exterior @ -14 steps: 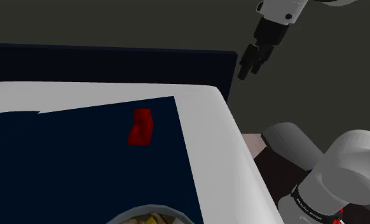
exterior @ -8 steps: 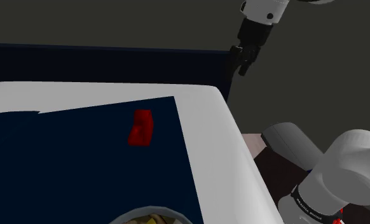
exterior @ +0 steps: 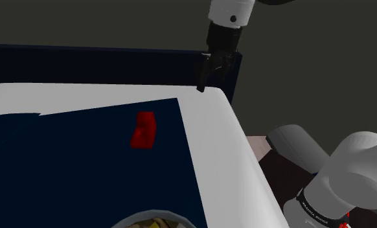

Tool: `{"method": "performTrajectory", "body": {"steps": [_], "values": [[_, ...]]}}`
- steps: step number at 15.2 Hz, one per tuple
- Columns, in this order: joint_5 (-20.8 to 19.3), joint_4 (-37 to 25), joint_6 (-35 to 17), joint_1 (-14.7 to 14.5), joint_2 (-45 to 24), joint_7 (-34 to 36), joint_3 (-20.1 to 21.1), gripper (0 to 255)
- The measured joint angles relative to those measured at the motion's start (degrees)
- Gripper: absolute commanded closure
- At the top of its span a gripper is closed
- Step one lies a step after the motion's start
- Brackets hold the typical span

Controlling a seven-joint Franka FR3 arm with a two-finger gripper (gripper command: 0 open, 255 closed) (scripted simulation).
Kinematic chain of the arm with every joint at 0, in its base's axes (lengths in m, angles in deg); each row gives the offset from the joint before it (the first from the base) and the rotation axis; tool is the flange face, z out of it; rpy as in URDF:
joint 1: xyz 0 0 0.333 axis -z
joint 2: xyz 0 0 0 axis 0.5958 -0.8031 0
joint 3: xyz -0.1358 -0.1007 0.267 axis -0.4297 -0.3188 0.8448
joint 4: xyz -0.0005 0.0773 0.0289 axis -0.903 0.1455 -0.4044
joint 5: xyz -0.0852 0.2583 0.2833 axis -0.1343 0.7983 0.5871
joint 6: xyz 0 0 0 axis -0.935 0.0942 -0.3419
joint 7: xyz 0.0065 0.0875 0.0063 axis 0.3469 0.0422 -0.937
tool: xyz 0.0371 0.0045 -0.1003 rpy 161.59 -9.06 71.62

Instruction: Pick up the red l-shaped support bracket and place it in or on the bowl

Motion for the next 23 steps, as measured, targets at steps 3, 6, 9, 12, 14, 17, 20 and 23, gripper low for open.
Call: {"method": "performTrajectory", "body": {"steps": [3,6,9,12,14,17,20,23], "values": [[-0.97,-4.71,-0.27,0.04,-5.66,4.59,4.24,0],[-2.90,-10.02,-0.17,0.10,-11.91,9.38,8.41,0],[-5.82,-15.95,0.71,-0.25,-18.54,14.58,12.51,0],[-10.13,-22.21,1.49,-1.45,-26.39,20.40,16.48,0],[-13.48,-27.21,2.97,-2.90,-31.83,24.01,18.40,0],[-14.78,-27.48,1.96,-3.61,-33.87,25.54,18.90,0],[-14.97,-25.61,-0.11,-3.64,-34.15,25.84,18.91,0],[-14.88,-23.73,-1.85,-3.47,-33.98,25.72,18.79,0]]}}
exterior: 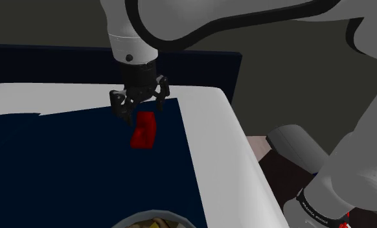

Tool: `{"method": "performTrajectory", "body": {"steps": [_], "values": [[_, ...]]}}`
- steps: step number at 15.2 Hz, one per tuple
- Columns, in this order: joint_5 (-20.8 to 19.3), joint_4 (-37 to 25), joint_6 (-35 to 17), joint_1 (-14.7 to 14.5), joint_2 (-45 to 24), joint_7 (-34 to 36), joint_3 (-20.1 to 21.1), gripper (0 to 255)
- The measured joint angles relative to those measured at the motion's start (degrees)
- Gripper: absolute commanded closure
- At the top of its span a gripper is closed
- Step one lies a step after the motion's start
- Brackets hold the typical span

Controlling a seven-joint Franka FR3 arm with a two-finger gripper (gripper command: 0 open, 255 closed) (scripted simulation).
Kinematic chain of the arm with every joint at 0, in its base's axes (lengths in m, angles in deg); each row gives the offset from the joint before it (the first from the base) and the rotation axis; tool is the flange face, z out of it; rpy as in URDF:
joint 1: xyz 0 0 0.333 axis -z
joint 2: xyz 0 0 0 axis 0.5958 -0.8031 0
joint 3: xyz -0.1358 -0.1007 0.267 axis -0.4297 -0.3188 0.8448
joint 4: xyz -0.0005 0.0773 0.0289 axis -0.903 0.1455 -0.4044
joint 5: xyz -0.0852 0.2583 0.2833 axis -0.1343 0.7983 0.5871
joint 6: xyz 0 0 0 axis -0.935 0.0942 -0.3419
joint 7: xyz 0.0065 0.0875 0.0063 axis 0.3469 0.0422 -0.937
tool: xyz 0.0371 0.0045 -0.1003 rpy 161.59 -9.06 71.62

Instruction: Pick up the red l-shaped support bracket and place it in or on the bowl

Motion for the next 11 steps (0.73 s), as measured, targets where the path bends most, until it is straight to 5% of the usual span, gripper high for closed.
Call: {"method": "performTrajectory", "body": {"steps": [5,6,11], "values": [[0.01,0.24,-0.24,0.01,0.03,0.00,-0.01,0],[0.01,0.24,-0.24,0.01,0.03,0.00,-0.01,255],[-0.01,0.21,-0.22,0.02,0.05,0.01,-0.01,255]]}}
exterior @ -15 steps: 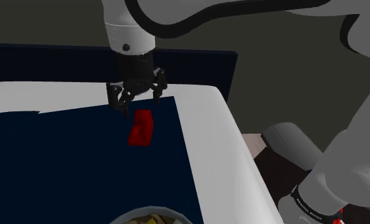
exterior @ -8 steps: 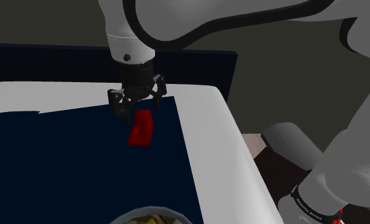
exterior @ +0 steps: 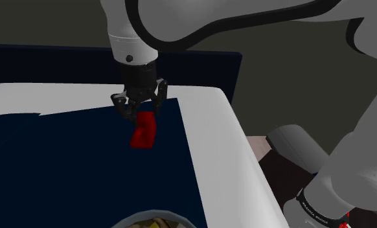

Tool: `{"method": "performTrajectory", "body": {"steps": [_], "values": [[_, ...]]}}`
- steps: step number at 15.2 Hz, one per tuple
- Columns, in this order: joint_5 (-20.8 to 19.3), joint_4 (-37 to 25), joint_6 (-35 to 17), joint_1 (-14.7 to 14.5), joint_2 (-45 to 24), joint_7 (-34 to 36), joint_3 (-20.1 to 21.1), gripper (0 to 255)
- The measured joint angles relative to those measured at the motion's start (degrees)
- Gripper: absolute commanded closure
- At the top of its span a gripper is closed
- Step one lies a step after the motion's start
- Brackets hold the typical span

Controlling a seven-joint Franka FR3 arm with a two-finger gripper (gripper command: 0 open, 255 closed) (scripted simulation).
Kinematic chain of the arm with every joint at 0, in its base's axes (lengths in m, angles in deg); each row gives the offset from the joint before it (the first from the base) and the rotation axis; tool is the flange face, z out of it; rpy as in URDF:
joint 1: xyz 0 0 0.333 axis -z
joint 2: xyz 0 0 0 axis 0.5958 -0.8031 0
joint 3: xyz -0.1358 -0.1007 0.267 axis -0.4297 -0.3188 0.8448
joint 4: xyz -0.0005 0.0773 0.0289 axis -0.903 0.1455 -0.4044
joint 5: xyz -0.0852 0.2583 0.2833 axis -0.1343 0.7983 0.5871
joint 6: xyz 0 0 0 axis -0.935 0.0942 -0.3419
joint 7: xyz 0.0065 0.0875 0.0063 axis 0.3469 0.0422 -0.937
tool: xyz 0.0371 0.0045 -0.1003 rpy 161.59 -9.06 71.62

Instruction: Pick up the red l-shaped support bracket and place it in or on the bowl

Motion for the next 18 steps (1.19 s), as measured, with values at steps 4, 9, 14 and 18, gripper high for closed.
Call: {"method": "performTrajectory", "body": {"steps": [4,9,14,18], "values": [[0.00,0.01,0.00,0.00,0.01,0.00,0.00,255],[0.07,-2.32,2.34,-0.07,0.00,-0.13,0.06,255],[-0.59,-7.01,6.22,-0.52,-1.08,0.15,0.29,255],[-1.05,-11.01,9.67,-0.86,-1.81,0.21,0.45,255]]}}
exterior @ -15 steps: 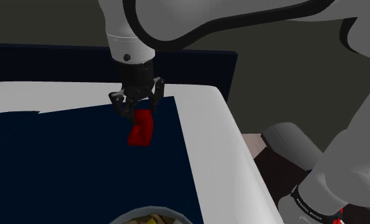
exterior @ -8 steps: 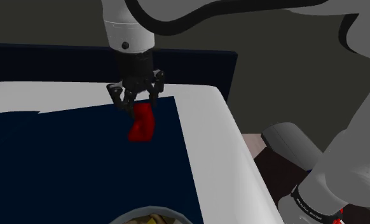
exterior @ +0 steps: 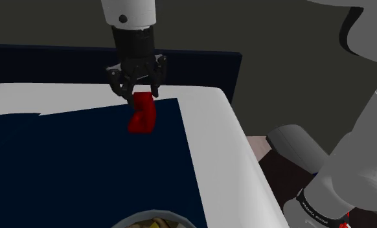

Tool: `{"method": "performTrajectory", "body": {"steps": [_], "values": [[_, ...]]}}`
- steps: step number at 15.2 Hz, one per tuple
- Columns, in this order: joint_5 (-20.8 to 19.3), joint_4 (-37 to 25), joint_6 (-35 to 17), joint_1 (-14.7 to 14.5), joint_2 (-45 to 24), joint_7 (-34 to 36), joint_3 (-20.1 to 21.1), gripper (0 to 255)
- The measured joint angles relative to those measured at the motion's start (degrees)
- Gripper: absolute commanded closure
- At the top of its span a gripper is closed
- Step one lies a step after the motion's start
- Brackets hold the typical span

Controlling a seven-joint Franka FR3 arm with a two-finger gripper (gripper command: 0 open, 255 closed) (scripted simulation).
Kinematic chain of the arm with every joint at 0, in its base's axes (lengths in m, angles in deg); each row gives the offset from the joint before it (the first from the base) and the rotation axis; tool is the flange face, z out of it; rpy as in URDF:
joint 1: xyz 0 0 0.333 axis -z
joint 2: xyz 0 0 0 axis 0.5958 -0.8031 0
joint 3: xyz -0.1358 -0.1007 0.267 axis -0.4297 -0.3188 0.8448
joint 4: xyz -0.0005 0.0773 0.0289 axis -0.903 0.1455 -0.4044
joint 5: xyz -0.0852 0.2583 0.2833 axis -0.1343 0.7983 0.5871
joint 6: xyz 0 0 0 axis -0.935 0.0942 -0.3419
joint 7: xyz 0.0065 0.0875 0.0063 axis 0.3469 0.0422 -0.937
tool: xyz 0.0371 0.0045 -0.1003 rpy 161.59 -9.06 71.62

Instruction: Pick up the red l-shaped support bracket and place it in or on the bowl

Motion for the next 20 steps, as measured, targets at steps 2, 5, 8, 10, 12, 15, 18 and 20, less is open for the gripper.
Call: {"method": "performTrajectory", "body": {"steps": [2,5,8,10,12,15,18,20], "values": [[-0.54,-2.48,1.85,-0.39,-0.82,0.26,0.16,255],[-1.28,-6.21,4.75,-0.93,-1.91,0.48,0.34,255],[-2.33,-10.13,7.52,-1.76,-3.44,0.91,0.58,255],[-3.14,-13.03,9.56,-2.53,-4.59,1.33,0.79,255],[-3.76,-15.42,11.28,-2.99,-5.43,1.32,0.84,255],[-5.53,-20.96,14.96,-4.72,-7.78,1.90,1.09,255],[-7.66,-27.18,18.94,-7.00,-10.51,2.42,1.23,255],[-8.90,-30.67,21.14,-8.37,-12.02,2.56,1.20,255]]}}
